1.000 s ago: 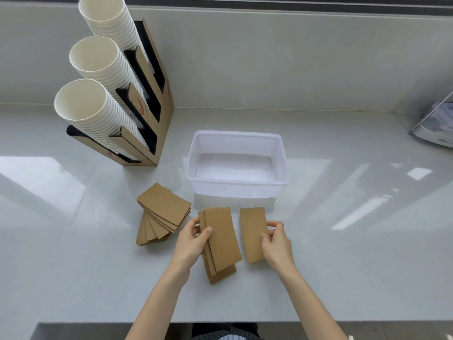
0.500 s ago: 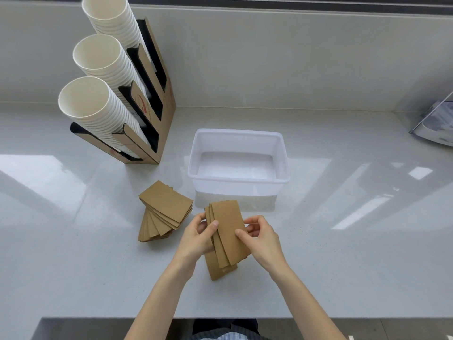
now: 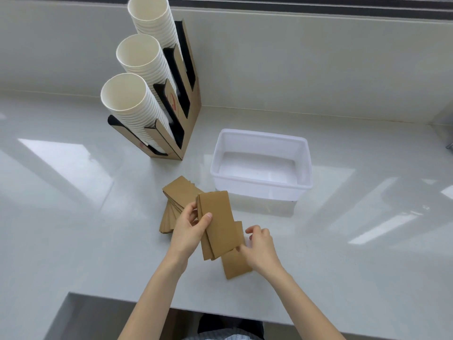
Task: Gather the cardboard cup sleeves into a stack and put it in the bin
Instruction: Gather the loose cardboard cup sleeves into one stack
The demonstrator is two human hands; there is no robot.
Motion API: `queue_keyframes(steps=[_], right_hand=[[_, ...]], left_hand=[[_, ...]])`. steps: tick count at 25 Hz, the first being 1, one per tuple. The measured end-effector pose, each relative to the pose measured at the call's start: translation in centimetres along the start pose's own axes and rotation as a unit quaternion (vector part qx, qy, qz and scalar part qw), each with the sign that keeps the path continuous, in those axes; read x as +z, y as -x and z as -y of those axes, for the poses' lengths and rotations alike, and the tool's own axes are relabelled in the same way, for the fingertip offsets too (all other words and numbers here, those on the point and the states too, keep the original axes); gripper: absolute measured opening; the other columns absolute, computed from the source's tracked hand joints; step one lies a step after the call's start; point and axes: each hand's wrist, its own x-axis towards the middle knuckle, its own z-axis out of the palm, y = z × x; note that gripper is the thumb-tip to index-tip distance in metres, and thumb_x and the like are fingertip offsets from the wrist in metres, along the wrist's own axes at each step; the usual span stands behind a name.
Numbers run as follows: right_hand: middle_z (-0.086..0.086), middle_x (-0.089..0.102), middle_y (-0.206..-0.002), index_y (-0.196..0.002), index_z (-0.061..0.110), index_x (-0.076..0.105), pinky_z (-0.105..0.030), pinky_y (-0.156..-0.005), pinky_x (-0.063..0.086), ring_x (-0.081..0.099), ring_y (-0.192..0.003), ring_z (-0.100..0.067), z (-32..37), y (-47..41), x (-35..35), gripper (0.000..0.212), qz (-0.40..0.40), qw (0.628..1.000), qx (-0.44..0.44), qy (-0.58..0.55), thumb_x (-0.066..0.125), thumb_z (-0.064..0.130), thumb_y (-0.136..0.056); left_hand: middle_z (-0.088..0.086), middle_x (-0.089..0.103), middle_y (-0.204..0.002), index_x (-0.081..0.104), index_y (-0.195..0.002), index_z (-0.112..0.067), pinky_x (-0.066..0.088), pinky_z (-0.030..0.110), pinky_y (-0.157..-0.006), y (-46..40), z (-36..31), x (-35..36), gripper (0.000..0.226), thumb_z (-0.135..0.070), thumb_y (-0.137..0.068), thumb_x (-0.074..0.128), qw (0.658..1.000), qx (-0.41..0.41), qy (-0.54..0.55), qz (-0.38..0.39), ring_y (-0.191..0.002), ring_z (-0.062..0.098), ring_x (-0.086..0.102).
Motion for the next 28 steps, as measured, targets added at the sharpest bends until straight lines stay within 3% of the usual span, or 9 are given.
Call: queue_keyframes(steps=[4,8,10,14,19,21,24,28], right_hand=[[-0.012,0.036,-0.126,-0.122,0.004,0.039,-0.037,-0.096,0.035,0.036,-0.121,-0.031,1.4,0.2,1.9,0.065,-0.045,0.987,0.007,0.152,0.060,0.047,-0.078],[-0.011,0.039,-0.127,-0.123,0.004,0.038,-0.037,-0.095,0.034,0.038,-0.121,-0.028,1.5,-0.1,2.2,0.063,-0.059,0.981,0.028,0.182,0.061,0.043,-0.080],[-0.010,0.049,-0.123,-0.118,0.006,0.040,-0.038,-0.094,0.036,0.046,-0.118,-0.029,1.4,-0.2,1.9,0.050,-0.041,0.989,0.027,0.140,0.060,0.034,-0.082],[-0.007,0.062,-0.106,-0.113,0.009,0.044,-0.035,-0.081,0.044,0.053,-0.089,-0.022,1.3,0.2,0.3,0.030,-0.017,0.997,0.037,-0.070,0.053,0.017,-0.085],[-0.007,0.061,-0.105,-0.109,0.012,0.053,-0.023,-0.071,0.041,0.054,-0.088,-0.017,2.2,0.8,-3.3,0.019,-0.093,0.957,-0.008,-0.274,0.046,0.013,-0.091],[-0.002,0.062,-0.101,-0.103,0.018,0.053,-0.016,-0.066,0.044,0.057,-0.085,-0.011,2.9,1.1,-4.4,0.013,-0.075,0.933,-0.040,-0.349,0.048,0.014,-0.091],[0.003,0.063,-0.093,-0.095,0.020,0.055,-0.007,-0.060,0.046,0.058,-0.080,-0.006,3.9,1.5,-4.2,0.009,-0.013,0.927,-0.071,-0.367,0.053,0.014,-0.089],[0.004,0.059,-0.084,-0.086,0.023,0.054,-0.016,-0.067,0.043,0.056,-0.084,-0.014,4.5,1.6,-2.5,0.011,0.009,0.939,-0.072,-0.337,0.059,0.013,-0.085]], left_hand=[[-0.009,0.062,-0.096,0.051,-0.105,-0.026,0.048,0.024,-0.075,0.4,0.0,-1.3,0.024,-0.010,-0.087,0.052,1.000,-0.003,0.015,-0.025,-0.088,0.005,0.059],[-0.004,0.062,-0.100,0.051,-0.111,-0.021,0.048,0.028,-0.079,0.6,0.4,-2.0,0.026,-0.011,-0.087,0.052,0.999,-0.018,0.020,-0.038,-0.091,0.011,0.060],[-0.004,0.062,-0.099,0.051,-0.110,-0.021,0.048,0.028,-0.079,0.7,0.4,-2.1,0.025,-0.011,-0.087,0.052,0.999,-0.022,0.021,-0.039,-0.091,0.011,0.060],[-0.004,0.062,-0.100,0.051,-0.111,-0.022,0.047,0.034,-0.086,0.6,0.5,-2.3,0.026,-0.012,-0.087,0.052,0.999,-0.026,0.024,-0.039,-0.094,0.014,0.059],[-0.003,0.063,-0.103,0.050,-0.117,-0.020,0.047,0.030,-0.079,0.3,0.6,-2.5,0.031,-0.014,-0.087,0.052,0.998,-0.034,0.025,-0.044,-0.096,0.016,0.060],[-0.003,0.063,-0.103,0.049,-0.119,-0.019,0.047,0.030,-0.081,0.2,0.5,-2.3,0.031,-0.014,-0.088,0.052,0.998,-0.035,0.023,-0.044,-0.096,0.016,0.060],[-0.005,0.063,-0.101,0.048,-0.119,-0.019,0.046,0.033,-0.085,0.2,0.4,-2.0,0.032,-0.013,-0.088,0.050,0.999,-0.035,0.020,-0.035,-0.097,0.017,0.059],[-0.006,0.063,-0.103,0.046,-0.122,-0.018,0.047,0.029,-0.083,0.5,0.2,-1.4,0.032,-0.013,-0.091,0.045,0.999,-0.037,0.019,-0.019,-0.098,0.014,0.059]])
